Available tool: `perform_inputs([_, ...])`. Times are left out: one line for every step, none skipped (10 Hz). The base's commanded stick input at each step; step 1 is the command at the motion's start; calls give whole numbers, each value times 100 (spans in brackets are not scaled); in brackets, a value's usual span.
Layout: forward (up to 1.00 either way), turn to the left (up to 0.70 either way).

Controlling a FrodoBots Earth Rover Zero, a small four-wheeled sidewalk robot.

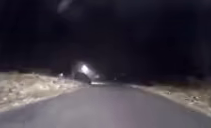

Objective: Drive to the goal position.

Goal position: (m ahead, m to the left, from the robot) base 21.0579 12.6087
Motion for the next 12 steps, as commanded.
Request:
perform_inputs([100,4])
perform_inputs([100,4])
perform_inputs([100,4])
perform_inputs([100,4])
perform_inputs([100,3])
perform_inputs([100,3])
perform_inputs([100,1])
perform_inputs([100,0])
perform_inputs([100,0])
perform_inputs([100,-1])
perform_inputs([100,-3])
perform_inputs([100,-5])
